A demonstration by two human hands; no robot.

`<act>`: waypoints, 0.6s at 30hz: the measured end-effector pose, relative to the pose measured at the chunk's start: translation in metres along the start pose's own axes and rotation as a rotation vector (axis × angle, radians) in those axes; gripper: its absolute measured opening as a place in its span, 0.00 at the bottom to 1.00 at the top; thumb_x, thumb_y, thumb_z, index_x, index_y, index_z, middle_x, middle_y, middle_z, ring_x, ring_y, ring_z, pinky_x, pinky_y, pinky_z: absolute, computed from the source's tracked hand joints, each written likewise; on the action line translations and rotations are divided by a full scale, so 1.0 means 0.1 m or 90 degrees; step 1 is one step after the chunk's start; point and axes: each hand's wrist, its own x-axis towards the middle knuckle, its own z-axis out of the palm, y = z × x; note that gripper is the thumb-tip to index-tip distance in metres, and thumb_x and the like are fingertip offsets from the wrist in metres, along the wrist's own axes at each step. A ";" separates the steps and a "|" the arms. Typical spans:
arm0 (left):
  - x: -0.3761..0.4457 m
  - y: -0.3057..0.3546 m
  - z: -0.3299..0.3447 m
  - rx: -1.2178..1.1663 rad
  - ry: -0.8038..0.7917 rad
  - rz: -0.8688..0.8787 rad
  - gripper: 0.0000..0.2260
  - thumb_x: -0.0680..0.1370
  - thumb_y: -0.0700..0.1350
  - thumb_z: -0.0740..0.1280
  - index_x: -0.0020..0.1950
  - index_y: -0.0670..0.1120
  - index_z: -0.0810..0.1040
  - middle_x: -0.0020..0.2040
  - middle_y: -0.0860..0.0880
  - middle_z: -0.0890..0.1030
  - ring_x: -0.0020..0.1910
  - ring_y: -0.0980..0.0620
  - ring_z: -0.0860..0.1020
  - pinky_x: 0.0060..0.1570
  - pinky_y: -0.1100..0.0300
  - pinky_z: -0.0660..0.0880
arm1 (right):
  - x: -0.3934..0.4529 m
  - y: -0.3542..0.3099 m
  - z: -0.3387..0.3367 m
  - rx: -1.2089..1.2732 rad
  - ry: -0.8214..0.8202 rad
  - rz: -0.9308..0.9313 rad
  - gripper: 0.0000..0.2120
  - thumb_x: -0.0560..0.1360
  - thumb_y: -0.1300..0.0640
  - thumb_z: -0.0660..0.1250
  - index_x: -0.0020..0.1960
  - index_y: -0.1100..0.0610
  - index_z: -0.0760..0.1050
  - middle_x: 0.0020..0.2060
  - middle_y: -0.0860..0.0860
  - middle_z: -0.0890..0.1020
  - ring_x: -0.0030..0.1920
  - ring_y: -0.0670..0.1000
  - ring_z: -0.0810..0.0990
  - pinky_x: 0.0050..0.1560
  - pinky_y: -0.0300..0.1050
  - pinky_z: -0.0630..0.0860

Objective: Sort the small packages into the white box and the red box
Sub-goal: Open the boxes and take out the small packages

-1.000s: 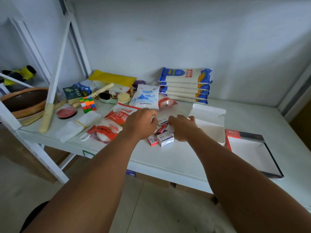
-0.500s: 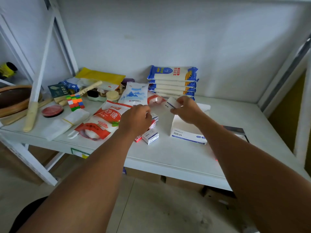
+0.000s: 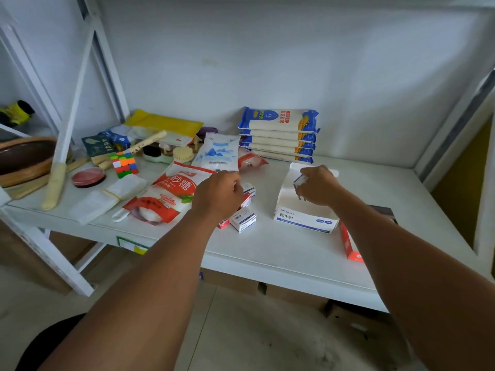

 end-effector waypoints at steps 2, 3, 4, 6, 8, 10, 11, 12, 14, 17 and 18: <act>0.00 -0.03 0.00 0.006 0.000 -0.002 0.10 0.79 0.47 0.62 0.54 0.45 0.80 0.50 0.47 0.84 0.46 0.50 0.81 0.39 0.61 0.73 | 0.04 0.01 0.10 -0.055 -0.049 -0.006 0.24 0.72 0.57 0.68 0.66 0.59 0.70 0.64 0.62 0.70 0.60 0.61 0.72 0.50 0.46 0.70; 0.00 -0.05 0.00 0.010 -0.002 -0.006 0.10 0.79 0.47 0.62 0.54 0.45 0.80 0.50 0.47 0.84 0.46 0.50 0.81 0.38 0.61 0.72 | 0.03 0.00 0.15 -0.055 -0.050 -0.013 0.28 0.72 0.55 0.69 0.70 0.58 0.68 0.67 0.61 0.68 0.64 0.62 0.70 0.56 0.49 0.71; 0.00 -0.07 0.01 0.015 -0.004 -0.011 0.09 0.79 0.47 0.62 0.53 0.45 0.80 0.50 0.48 0.84 0.45 0.50 0.81 0.36 0.63 0.71 | 0.01 -0.02 0.20 -0.040 -0.023 -0.029 0.31 0.71 0.53 0.70 0.72 0.55 0.66 0.69 0.58 0.68 0.67 0.61 0.67 0.61 0.51 0.69; -0.01 -0.10 0.04 0.037 -0.002 -0.016 0.09 0.79 0.47 0.62 0.50 0.46 0.80 0.49 0.48 0.84 0.41 0.50 0.81 0.30 0.65 0.67 | -0.10 -0.14 0.27 -0.017 0.064 -0.097 0.31 0.69 0.52 0.71 0.71 0.51 0.69 0.69 0.53 0.71 0.69 0.57 0.65 0.66 0.52 0.66; -0.03 -0.10 0.07 0.064 0.005 -0.022 0.09 0.79 0.48 0.62 0.50 0.46 0.79 0.48 0.49 0.84 0.40 0.51 0.80 0.28 0.66 0.63 | -0.23 -0.34 0.35 -0.033 0.087 -0.196 0.25 0.69 0.52 0.71 0.66 0.50 0.75 0.65 0.50 0.77 0.68 0.55 0.67 0.66 0.50 0.66; -0.04 -0.06 0.09 0.082 0.019 -0.038 0.09 0.79 0.47 0.62 0.52 0.45 0.79 0.49 0.48 0.83 0.42 0.50 0.79 0.31 0.64 0.66 | -0.35 -0.54 0.47 -0.095 0.029 -0.288 0.22 0.68 0.51 0.70 0.62 0.49 0.78 0.61 0.49 0.80 0.66 0.54 0.69 0.65 0.51 0.67; -0.03 -0.04 0.09 0.087 0.026 -0.049 0.09 0.79 0.46 0.62 0.53 0.45 0.79 0.49 0.47 0.83 0.43 0.48 0.80 0.34 0.62 0.69 | -0.40 -0.62 0.53 -0.144 -0.017 -0.319 0.23 0.67 0.51 0.69 0.63 0.48 0.78 0.60 0.49 0.80 0.65 0.53 0.70 0.64 0.52 0.68; -0.03 -0.02 0.09 0.092 0.031 -0.061 0.10 0.79 0.46 0.61 0.54 0.44 0.79 0.50 0.46 0.83 0.45 0.47 0.80 0.36 0.59 0.71 | -0.43 -0.68 0.59 -0.193 -0.060 -0.337 0.25 0.66 0.51 0.69 0.63 0.46 0.77 0.60 0.49 0.80 0.65 0.54 0.70 0.63 0.52 0.68; -0.02 0.01 0.07 0.105 0.036 -0.078 0.10 0.79 0.45 0.61 0.55 0.44 0.78 0.51 0.45 0.82 0.47 0.46 0.80 0.37 0.57 0.71 | -0.45 -0.74 0.69 -0.265 -0.102 -0.350 0.27 0.66 0.52 0.68 0.65 0.45 0.75 0.60 0.48 0.79 0.64 0.55 0.70 0.62 0.53 0.67; -0.01 0.03 0.04 0.110 0.037 -0.083 0.10 0.79 0.46 0.61 0.55 0.45 0.78 0.51 0.46 0.82 0.46 0.47 0.79 0.37 0.57 0.69 | -0.47 -0.74 0.75 -0.313 -0.093 -0.351 0.28 0.68 0.53 0.69 0.68 0.45 0.72 0.65 0.48 0.76 0.65 0.56 0.68 0.63 0.54 0.67; -0.02 0.03 0.03 0.109 0.038 -0.087 0.09 0.79 0.46 0.61 0.55 0.45 0.78 0.51 0.46 0.81 0.45 0.48 0.79 0.37 0.57 0.69 | -0.48 -0.73 0.76 -0.323 -0.088 -0.354 0.28 0.69 0.52 0.70 0.69 0.46 0.71 0.66 0.49 0.75 0.65 0.57 0.67 0.63 0.54 0.66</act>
